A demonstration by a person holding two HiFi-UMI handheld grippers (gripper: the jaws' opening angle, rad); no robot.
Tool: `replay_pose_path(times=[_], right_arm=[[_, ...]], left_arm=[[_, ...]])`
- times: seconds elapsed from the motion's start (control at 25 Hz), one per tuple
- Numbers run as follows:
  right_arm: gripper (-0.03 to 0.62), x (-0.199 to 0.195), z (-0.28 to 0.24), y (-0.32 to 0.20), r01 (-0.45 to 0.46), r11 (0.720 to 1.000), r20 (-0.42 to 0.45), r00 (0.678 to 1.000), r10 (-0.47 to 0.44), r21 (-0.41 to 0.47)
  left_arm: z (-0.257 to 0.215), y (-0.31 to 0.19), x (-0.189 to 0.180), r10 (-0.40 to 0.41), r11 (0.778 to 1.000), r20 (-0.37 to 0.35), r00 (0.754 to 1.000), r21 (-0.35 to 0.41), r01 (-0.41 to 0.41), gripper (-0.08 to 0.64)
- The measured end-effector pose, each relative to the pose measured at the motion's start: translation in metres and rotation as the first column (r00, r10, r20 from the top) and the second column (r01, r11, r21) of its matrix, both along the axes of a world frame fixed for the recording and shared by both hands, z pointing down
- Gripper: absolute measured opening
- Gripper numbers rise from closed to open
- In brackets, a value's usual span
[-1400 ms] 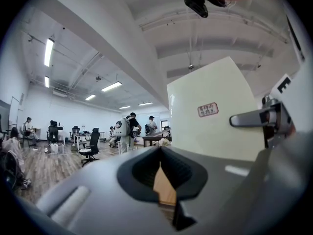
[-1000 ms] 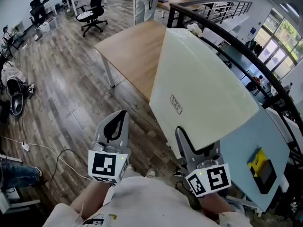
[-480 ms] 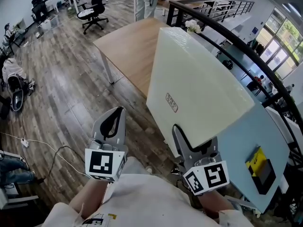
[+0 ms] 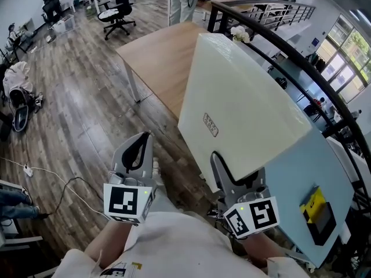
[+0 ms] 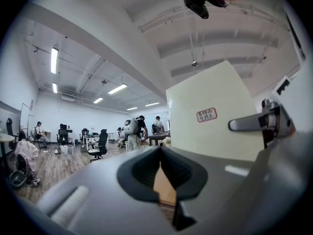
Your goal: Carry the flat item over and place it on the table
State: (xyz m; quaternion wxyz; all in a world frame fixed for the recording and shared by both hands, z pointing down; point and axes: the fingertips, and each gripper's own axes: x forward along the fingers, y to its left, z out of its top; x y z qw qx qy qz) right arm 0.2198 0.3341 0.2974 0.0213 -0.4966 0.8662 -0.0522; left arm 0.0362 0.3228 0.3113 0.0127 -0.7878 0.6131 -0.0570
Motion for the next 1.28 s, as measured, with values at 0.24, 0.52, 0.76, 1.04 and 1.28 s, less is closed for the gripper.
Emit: replay_pose_path(times=[0.24, 0.52, 0.76, 1.04, 1.28], right_arm=[[0.288, -0.021, 0.017, -0.032, 0.027, 1.000, -0.014, 1.000, -0.027, -0.005], [0.288, -0.064, 0.022, -0.095, 0.055, 0.998, -0.033, 0.998, -0.055, -0.008], [0.288, -0.097, 0.014, -0.169, 0.046, 0.999, -0.031, 0.998, -0.046, -0.019], [0.287, -0.140, -0.003, -0.263, 0.019, 0.999, -0.024, 1.000, -0.020, -0.034], [0.287, -0.186, -0.019, -0.339, 0.006, 1.000, -0.033, 0.999, -0.007, -0.023]], left_arm=[[0.014, -0.032, -0.019, -0.019, 1.000, -0.016, 1.000, -0.005, 0.018, 0.002], [0.014, -0.099, -0.052, -0.017, 0.999, -0.026, 1.000, 0.035, 0.018, 0.002], [0.007, -0.174, -0.089, -0.014, 0.999, -0.016, 1.000, 0.032, 0.015, 0.002], [-0.009, -0.267, -0.133, 0.010, 1.000, -0.011, 1.000, 0.002, -0.010, 0.002], [-0.021, -0.343, -0.181, 0.021, 1.000, -0.005, 1.000, 0.011, -0.021, 0.002]])
